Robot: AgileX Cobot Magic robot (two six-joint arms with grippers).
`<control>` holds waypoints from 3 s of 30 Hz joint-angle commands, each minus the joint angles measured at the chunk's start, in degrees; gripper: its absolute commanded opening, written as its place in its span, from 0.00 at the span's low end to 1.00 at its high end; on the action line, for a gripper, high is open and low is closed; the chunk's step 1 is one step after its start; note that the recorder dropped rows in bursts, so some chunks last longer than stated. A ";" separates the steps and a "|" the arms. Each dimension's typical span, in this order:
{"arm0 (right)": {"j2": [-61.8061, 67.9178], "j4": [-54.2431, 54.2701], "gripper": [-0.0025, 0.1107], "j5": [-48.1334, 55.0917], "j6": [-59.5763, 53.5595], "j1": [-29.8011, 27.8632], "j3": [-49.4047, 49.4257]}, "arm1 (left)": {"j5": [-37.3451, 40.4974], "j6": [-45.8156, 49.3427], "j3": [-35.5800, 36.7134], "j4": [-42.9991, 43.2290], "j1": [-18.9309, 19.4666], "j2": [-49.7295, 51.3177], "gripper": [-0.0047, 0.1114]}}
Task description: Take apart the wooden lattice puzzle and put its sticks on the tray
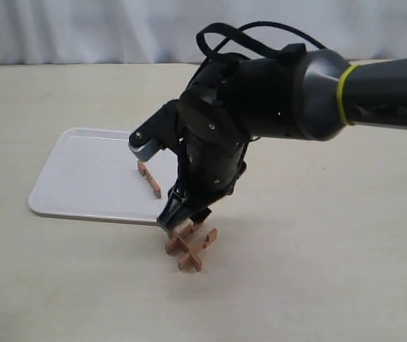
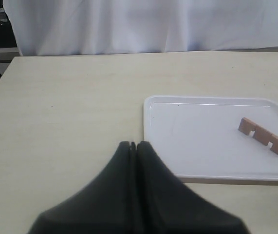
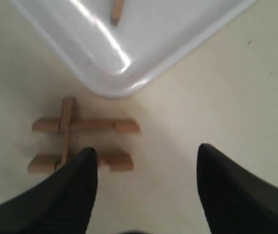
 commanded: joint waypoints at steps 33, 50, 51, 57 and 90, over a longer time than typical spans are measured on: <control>-7.71 14.21 0.06 -13.17 -7.65 0.13 16.42 | -0.98 0.02 0.10 -0.01 -0.47 -0.12 0.04; -3.37 25.80 0.06 -29.23 -12.45 0.13 9.18 | -0.98 0.02 0.10 -0.01 -0.47 -0.12 0.04; -0.86 27.55 0.06 -26.94 -14.30 0.13 6.54 | -0.98 0.02 0.10 -0.01 -0.47 -0.12 0.04; 10.57 36.64 0.06 -16.65 -21.88 -0.01 -9.52 | -0.98 0.02 0.10 -0.01 -0.47 -0.12 0.04; 16.99 24.99 0.52 -17.59 -12.90 -0.01 -22.84 | -0.98 0.02 0.10 -0.01 -0.47 -0.12 0.04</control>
